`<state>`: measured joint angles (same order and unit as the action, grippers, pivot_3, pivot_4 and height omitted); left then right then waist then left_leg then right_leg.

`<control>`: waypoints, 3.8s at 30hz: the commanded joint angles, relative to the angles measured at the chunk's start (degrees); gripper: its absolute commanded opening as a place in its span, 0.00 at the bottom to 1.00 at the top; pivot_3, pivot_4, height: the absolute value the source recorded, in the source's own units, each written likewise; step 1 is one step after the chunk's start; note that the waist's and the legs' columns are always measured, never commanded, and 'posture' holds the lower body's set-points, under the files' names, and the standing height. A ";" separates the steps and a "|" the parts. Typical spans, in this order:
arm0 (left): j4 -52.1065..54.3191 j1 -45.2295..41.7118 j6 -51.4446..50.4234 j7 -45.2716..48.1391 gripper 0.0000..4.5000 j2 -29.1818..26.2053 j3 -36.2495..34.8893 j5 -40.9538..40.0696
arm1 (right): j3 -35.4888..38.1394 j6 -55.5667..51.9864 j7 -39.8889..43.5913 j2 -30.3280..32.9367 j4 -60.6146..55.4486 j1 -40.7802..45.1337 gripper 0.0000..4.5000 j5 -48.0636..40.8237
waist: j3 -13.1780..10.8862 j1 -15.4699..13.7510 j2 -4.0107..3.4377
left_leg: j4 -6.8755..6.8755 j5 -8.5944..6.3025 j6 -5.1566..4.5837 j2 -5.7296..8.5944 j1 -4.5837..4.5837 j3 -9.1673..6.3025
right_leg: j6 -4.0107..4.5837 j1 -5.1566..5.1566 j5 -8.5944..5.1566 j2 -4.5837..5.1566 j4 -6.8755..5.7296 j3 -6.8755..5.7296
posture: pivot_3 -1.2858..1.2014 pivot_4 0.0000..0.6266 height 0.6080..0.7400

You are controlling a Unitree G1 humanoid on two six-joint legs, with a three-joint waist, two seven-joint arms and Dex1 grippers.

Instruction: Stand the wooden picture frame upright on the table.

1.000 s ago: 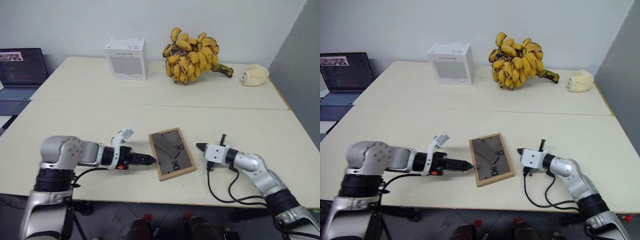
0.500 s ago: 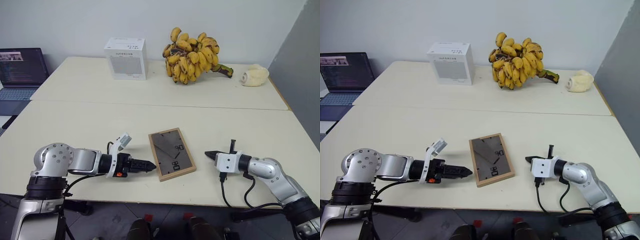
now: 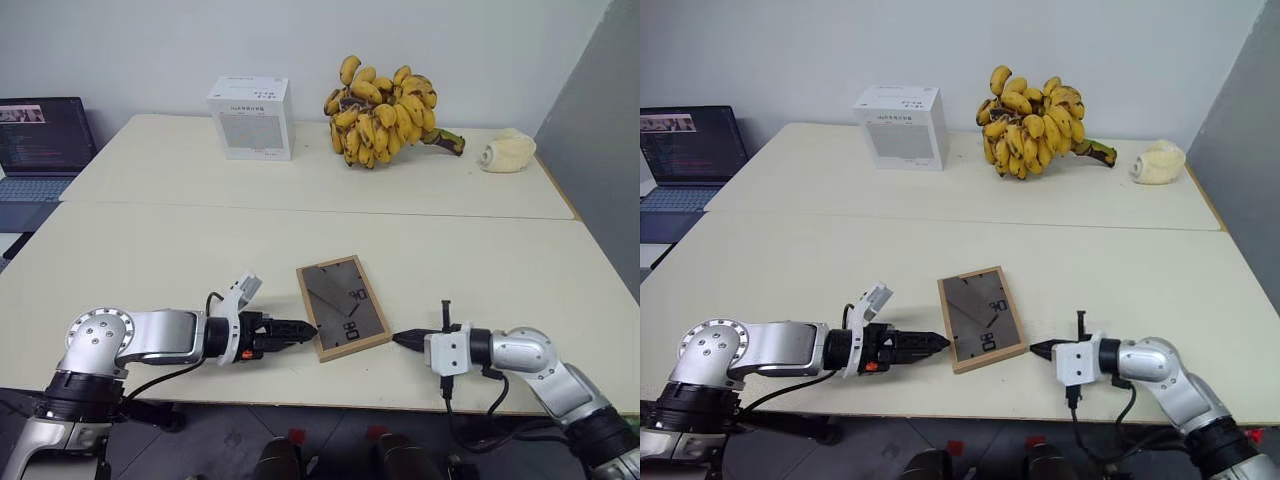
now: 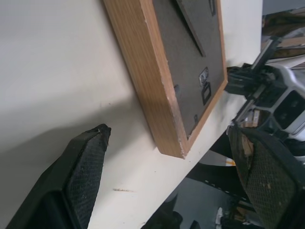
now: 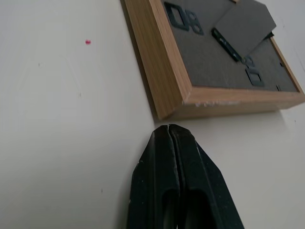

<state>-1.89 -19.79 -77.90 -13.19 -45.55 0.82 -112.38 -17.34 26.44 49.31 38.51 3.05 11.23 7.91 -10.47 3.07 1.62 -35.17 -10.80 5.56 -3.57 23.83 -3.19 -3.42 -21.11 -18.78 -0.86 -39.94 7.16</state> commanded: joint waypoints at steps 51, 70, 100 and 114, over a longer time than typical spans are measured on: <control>-0.60 -1.33 1.98 -1.06 0.29 6.08 -2.14 -0.62 | -1.20 -9.72 -8.57 -10.19 -2.76 3.37 0.00 4.15 | 0.01 -0.74 -0.01 | 0.01 0.01 0.01 -0.01 0.03 0.03 | -0.01 -0.06 -0.06 -0.01 0.06 0.02 | 0.52 0.24 1.00; 8.86 -7.57 20.58 29.59 0.29 3.15 -2.31 37.49 | 10.44 -12.32 -9.20 -1.17 -2.94 4.90 0.00 -0.86 | -0.04 -1.04 -0.01 | 0.20 0.01 0.01 -0.01 0.12 0.13 | 0.06 -0.09 -0.03 -0.01 0.41 0.04 | 0.52 0.24 1.00; 13.65 -17.01 25.49 48.38 0.29 13.26 -1.56 54.94 | 9.51 -35.97 -13.81 -16.48 -16.85 29.39 0.72 -12.32 | -0.08 -1.18 -0.06 | 0.24 0.00 -0.01 -0.03 0.63 -0.12 | 0.08 -0.38 -0.01 0.00 0.54 -0.21 | 0.52 0.24 1.00; -0.54 -23.93 30.24 54.53 0.29 17.61 -0.30 67.42 | 10.37 -40.80 -16.76 -17.63 -22.45 26.67 0.72 -12.77 | -0.07 -1.20 -0.06 | 0.22 0.00 -0.01 -0.03 0.64 -0.13 | 0.08 -0.40 -0.01 -0.01 0.48 -0.24 | 0.52 0.24 1.00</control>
<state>-1.87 -40.94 -50.12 39.88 -28.66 0.73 -46.53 -7.31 -14.47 32.45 21.12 -14.61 38.33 -3.87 -10.55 1.87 1.56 -34.94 -10.80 5.56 -3.59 24.47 -3.32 -3.34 -21.52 -18.79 -0.87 -39.46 6.91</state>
